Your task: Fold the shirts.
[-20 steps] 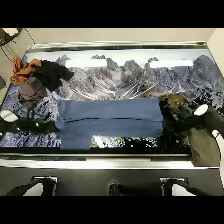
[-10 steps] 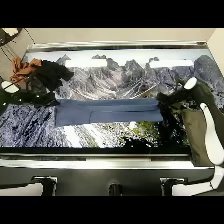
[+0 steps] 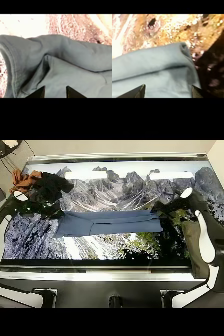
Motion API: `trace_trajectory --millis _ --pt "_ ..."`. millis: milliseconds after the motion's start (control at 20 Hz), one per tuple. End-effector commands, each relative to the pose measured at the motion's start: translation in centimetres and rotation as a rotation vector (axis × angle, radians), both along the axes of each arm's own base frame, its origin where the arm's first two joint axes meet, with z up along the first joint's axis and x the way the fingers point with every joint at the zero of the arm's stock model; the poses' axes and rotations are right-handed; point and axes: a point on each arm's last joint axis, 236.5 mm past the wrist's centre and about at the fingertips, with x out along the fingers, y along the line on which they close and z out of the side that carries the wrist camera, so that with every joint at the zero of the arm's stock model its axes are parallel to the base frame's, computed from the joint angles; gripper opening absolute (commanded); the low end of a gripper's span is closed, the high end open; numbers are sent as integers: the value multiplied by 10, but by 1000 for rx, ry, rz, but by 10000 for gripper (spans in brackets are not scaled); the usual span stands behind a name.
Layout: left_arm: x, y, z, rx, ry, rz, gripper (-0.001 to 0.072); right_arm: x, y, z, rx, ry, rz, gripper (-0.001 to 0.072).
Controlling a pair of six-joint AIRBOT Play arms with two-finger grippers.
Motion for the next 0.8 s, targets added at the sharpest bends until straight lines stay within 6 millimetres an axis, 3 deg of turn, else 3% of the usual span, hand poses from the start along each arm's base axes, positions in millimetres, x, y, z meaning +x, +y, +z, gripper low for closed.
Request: trace_trajectory --millis 0,100,300,500,650,750 --pt "-3 1 28 -9 -30 -72 338 -13 -33 13 56 23 -22 679" --pt "-3 -2 52 -7 -77 -80 334 -27 -38 4 161 96 -61 677" --pt "-6 -33 107 -74 -193 -106 333 -27 1 -21 356 169 -48 677" --pt "-17 -64 148 -101 -279 -164 332 -18 33 -40 347 173 -28 652" --pt "-25 -89 151 -104 -289 -227 331 -20 44 -28 352 167 5 63" --pt "-27 -110 142 -108 -280 -284 324 -23 43 -3 342 128 46 47"
